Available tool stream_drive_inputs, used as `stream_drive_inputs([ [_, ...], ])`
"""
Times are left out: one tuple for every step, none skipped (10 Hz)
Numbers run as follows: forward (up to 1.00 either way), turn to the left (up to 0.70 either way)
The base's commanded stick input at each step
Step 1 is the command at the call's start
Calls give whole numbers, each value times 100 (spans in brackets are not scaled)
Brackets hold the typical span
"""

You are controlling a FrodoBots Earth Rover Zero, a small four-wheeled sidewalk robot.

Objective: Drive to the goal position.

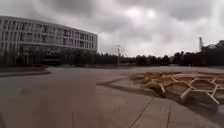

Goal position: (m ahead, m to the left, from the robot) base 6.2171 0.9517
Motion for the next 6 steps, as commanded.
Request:
stream_drive_inputs([
  [70, 0],
  [70, 0],
  [70, 0],
  [70, 0],
  [70, 0],
  [70, 0],
])
